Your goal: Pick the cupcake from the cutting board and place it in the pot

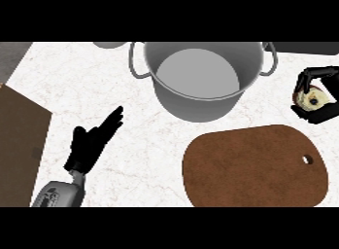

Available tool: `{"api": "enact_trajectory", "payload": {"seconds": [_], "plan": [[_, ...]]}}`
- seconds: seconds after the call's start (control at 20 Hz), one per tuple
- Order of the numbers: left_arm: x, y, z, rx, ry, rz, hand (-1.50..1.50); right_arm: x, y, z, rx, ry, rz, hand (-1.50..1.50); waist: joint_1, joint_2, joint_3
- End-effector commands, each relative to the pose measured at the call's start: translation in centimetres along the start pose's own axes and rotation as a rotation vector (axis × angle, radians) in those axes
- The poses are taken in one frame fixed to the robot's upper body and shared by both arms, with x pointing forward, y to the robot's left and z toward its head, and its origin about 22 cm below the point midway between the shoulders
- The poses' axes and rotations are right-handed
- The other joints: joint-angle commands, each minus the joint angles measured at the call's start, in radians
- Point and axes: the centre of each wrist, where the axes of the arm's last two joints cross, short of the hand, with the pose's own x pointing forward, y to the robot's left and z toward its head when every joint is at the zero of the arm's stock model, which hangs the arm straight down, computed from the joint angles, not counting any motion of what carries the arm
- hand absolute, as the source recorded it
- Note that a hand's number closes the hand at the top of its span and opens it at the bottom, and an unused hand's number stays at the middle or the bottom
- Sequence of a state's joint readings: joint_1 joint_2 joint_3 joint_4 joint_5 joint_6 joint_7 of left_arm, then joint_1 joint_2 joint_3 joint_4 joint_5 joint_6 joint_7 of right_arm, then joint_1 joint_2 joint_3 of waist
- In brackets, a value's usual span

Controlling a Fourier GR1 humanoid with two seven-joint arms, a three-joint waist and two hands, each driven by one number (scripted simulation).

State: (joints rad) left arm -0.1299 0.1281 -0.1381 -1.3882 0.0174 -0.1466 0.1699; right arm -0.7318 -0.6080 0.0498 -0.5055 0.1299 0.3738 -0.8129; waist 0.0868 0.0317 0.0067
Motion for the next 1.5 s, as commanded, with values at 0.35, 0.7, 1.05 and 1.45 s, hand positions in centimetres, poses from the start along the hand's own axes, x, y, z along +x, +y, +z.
{"api": "enact_trajectory", "payload": {"seconds": [0.35,0.7,1.05,1.45], "plan": [[-0.7,2.1,0.4,0.044,0.017,0.001,0.0,4.4,-0.7,-7.9,0.076,-0.153,0.173,1.5,-0.03,-0.014,-0.005],[-0.6,1.5,0.7,0.029,0.006,0.01,0.0,9.7,2.8,-15.6,0.162,-0.15,0.267,1.5,-0.032,-0.017,-0.006],[-1.2,1.8,0.4,0.051,0.021,0.017,0.0,10.2,9.2,-18.3,0.262,-0.124,0.395,1.5,-0.05,-0.02,-0.007],[-0.4,1.1,0.0,0.039,0.013,0.01,0.0,13.1,14.5,-21.4,0.292,-0.126,0.77,1.5,-0.033,-0.018,-0.008]]}}
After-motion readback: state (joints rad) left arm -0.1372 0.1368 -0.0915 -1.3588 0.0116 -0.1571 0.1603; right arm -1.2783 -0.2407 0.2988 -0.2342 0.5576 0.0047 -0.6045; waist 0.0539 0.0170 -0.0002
